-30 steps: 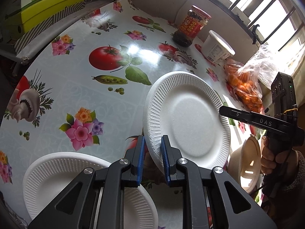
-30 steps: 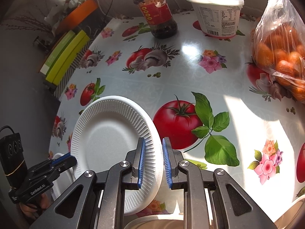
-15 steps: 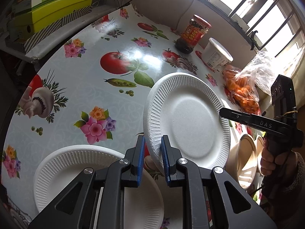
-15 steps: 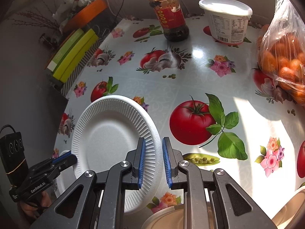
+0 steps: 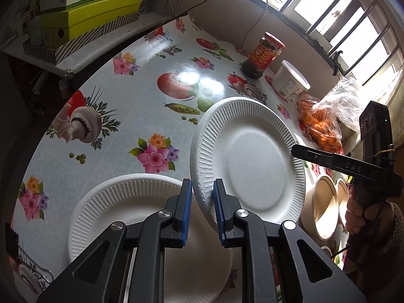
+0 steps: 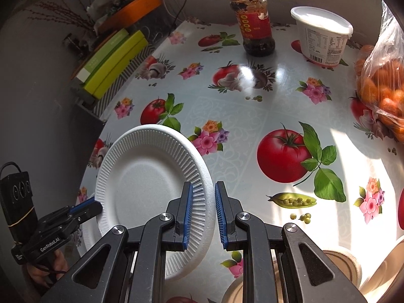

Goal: Organize plates and bowls
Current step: 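Lower the left tool's plate onto the stack of white plates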

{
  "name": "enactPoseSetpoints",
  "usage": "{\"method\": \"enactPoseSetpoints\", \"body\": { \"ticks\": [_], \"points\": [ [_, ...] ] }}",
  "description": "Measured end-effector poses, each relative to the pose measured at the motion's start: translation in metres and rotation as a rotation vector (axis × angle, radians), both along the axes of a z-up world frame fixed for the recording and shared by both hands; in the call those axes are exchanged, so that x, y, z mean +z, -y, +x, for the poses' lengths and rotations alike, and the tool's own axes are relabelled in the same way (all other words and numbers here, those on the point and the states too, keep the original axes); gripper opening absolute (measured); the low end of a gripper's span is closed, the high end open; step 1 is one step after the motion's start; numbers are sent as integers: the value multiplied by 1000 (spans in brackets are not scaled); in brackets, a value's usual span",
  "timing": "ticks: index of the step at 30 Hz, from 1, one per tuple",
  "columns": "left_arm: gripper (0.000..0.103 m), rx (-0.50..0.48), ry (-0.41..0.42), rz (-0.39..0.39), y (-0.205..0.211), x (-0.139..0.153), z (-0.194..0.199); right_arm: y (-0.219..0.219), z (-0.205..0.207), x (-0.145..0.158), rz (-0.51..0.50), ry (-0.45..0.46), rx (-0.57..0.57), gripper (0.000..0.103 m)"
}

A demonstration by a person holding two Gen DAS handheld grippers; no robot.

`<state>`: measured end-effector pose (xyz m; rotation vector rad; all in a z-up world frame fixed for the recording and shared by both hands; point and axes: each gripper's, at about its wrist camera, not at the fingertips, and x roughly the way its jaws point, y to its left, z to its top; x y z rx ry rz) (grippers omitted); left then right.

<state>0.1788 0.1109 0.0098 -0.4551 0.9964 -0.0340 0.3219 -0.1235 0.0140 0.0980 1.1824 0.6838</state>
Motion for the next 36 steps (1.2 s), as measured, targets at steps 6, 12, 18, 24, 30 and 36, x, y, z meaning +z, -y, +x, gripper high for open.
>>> {"method": "enactPoseSetpoints", "body": {
  "ticks": [6, 12, 18, 24, 30, 36],
  "points": [
    [18, 23, 5, -1, -13, 0, -14, -15, -13, 2, -3, 4, 23, 18],
    [18, 44, 9, 3, -26, -2, -29, -30, -26, 2, -1, 6, 50, 18],
    [18, 73, 3, 6, -43, -6, -46, -48, -42, 0, -2, 3, 84, 18],
    [18, 99, -5, 4, -57, -12, -62, -66, -56, -6, -9, -6, 113, 18],
    [18, 118, -8, 12, -69, -14, -76, -80, -68, -11, -10, -17, 136, 18],
    [18, 132, -15, 19, -76, -16, -85, -89, -78, -15, -13, -22, 155, 18]
  ]
}}
